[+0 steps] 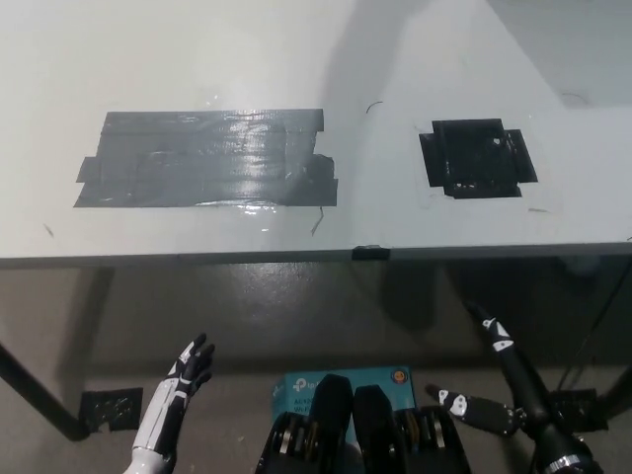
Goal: A person hands an oraange duster to the robot and the robot grabs it with its right hand and places it on the black marked spot infron tof it on the desk
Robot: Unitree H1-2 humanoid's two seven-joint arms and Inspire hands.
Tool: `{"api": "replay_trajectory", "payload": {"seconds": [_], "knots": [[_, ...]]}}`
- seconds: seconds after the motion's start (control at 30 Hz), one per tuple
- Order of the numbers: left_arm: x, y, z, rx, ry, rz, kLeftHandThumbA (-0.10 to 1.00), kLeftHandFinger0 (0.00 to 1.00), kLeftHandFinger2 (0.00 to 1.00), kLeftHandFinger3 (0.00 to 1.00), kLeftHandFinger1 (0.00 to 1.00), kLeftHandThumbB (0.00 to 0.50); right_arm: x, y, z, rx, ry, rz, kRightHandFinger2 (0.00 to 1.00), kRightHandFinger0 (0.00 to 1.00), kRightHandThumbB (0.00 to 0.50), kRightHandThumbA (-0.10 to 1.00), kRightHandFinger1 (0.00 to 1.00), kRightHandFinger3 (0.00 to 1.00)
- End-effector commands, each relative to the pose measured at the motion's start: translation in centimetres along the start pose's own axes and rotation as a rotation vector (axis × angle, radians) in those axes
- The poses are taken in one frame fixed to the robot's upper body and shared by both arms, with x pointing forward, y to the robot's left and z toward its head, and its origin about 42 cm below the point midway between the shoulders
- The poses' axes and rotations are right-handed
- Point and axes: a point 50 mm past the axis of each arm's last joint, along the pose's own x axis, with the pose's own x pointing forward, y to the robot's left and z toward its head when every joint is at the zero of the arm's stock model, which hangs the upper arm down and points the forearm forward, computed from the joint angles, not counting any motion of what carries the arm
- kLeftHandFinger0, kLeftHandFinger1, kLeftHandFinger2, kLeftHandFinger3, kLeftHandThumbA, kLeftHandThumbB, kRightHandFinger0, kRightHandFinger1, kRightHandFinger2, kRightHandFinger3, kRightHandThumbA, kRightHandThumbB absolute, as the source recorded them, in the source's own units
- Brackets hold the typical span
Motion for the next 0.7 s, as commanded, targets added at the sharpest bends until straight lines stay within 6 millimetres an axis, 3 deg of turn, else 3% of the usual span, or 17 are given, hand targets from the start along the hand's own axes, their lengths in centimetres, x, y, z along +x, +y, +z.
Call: {"api": "replay_trajectory", "payload": {"seconds": [0.0, 0.13, 0.37, 0.47, 0.67], "knots": [[0.3, 0.4, 0.8, -0.021, -0.07, 0.001, 1.0, 1.0, 1.0, 1.0, 1.0, 0.264, -0.2, -1.2, 2.5, -0.011, -0.142, -0.155, 1.0, 1.0, 0.243, 0.91, 1.0, 1.0], [0.5, 0.5, 0.9, -0.017, -0.078, -0.001, 1.0, 1.0, 1.0, 1.0, 1.0, 0.275, -0.8, -3.2, 5.5, -0.009, -0.252, -0.265, 1.0, 1.0, 0.247, 0.86, 1.0, 1.0], [0.4, 0.4, 0.9, -0.02, -0.068, 0.001, 1.0, 1.0, 1.0, 1.0, 1.0, 0.272, -2.1, -7.1, 12.0, -0.048, -0.422, -0.361, 1.0, 1.0, 0.278, 0.94, 1.0, 1.0], [0.5, 0.4, 1.0, -0.019, -0.068, 0.001, 1.0, 1.0, 1.0, 1.0, 1.0, 0.264, -2.4, -8.3, 14.9, -0.053, -0.481, -0.394, 1.0, 1.0, 0.315, 1.0, 1.0, 1.0], [0.6, 0.3, 1.1, -0.013, -0.067, -0.005, 1.0, 1.0, 1.0, 1.0, 1.0, 0.236, -1.4, -10.0, 19.0, -0.1, -0.55, -0.433, 1.0, 1.0, 0.341, 1.0, 1.0, 1.0]]}}
